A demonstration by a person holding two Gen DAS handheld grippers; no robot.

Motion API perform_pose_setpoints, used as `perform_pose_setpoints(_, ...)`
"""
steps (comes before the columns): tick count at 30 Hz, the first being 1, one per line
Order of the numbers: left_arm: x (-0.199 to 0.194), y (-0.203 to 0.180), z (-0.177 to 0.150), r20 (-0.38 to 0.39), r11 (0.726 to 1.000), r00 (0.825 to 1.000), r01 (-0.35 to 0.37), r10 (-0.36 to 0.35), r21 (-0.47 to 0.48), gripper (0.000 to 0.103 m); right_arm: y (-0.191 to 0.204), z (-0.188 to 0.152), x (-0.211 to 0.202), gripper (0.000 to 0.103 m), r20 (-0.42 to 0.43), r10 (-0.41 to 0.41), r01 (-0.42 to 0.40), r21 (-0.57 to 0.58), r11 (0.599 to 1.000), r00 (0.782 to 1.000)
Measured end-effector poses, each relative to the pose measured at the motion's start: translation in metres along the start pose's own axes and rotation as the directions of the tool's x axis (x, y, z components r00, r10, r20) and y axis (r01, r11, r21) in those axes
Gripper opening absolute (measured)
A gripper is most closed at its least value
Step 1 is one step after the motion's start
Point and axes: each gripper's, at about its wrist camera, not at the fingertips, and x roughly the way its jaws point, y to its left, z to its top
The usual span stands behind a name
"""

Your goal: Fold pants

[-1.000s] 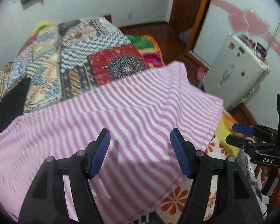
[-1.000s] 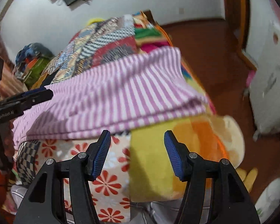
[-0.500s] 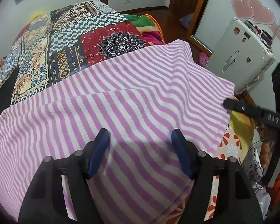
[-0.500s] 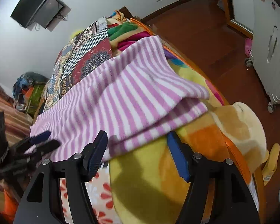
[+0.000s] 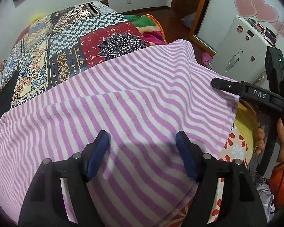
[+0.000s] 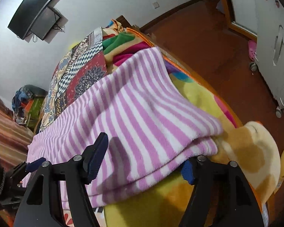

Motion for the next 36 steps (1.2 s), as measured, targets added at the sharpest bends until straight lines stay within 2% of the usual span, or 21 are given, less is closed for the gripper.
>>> perform_pose_setpoints(2, 0.000, 0.000, 0.000, 0.002, 1.000, 1.000, 0.001, -0.001, -0.002, 0.073, -0.001, 0.002, -0.003, 0.023, 0.004, 0.035, -0.035, -0.009, 0.999, 0.999)
perform_pose_setpoints(4, -0.001, 0.001, 0.000, 0.005, 1.000, 1.000, 0.001, -0.001, -0.006, 0.073, -0.002, 0.005, -0.008, 0.013, 0.012, 0.061, -0.061, -0.001, 0.998, 0.998)
perform_pose_setpoints(10, -0.010, 0.004, -0.001, 0.014, 0.999, 1.000, 0.012, -0.012, -0.032, 0.073, 0.024, 0.007, -0.037, 0.009, 0.089, 0.080, -0.073, -0.087, 0.994, 0.993)
perform_pose_setpoints(14, -0.028, 0.013, -0.004, 0.045, 0.998, 0.999, 0.021, -0.018, -0.062, 0.073, 0.048, 0.012, -0.056, 0.008, 0.137, 0.104, -0.083, -0.148, 0.985, 0.985)
perform_pose_setpoints(18, -0.058, 0.036, -0.010, 0.111, 0.993, 0.994, 0.022, -0.009, -0.113, 0.073, 0.077, 0.017, -0.068, 0.008, 0.176, 0.126, -0.089, -0.208, 0.974, 0.976)
perform_pose_setpoints(23, -0.093, 0.080, -0.020, 0.176, 0.982, 0.983, -0.014, 0.048, -0.188, 0.073, 0.121, 0.025, -0.081, 0.007, 0.228, 0.175, -0.101, -0.303, 0.948, 0.958)
perform_pose_setpoints(25, -0.101, 0.097, -0.026, 0.186, 0.975, 0.981, -0.020, 0.062, -0.219, 0.073, 0.137, 0.025, -0.082, 0.007, 0.233, 0.176, -0.090, -0.339, 0.936, 0.956)
perform_pose_setpoints(28, -0.108, 0.119, -0.037, 0.190, 0.965, 0.980, -0.012, 0.064, -0.263, 0.073, 0.142, 0.018, -0.074, 0.007, 0.214, 0.138, -0.058, -0.343, 0.938, 0.967)
perform_pose_setpoints(30, -0.109, 0.128, -0.043, 0.185, 0.962, 0.980, -0.017, 0.070, -0.272, 0.073, 0.131, 0.009, -0.066, 0.013, 0.182, 0.097, -0.037, -0.307, 0.951, 0.978)
perform_pose_setpoints(32, -0.108, 0.131, -0.047, 0.178, 0.962, 0.981, -0.024, 0.075, -0.272, 0.073, 0.115, -0.001, -0.064, 0.035, 0.159, 0.054, -0.011, -0.262, 0.965, 0.986)
perform_pose_setpoints(34, -0.106, 0.132, -0.048, 0.169, 0.963, 0.983, -0.025, 0.072, -0.268, 0.073, 0.098, -0.010, -0.066, 0.044, 0.143, 0.016, 0.015, -0.216, 0.976, 0.990)
perform_pose_setpoints(36, -0.101, 0.128, -0.046, 0.160, 0.966, 0.985, -0.024, 0.068, -0.258, 0.073, 0.082, -0.019, -0.067, 0.045, 0.113, -0.018, 0.038, -0.177, 0.984, 0.993)
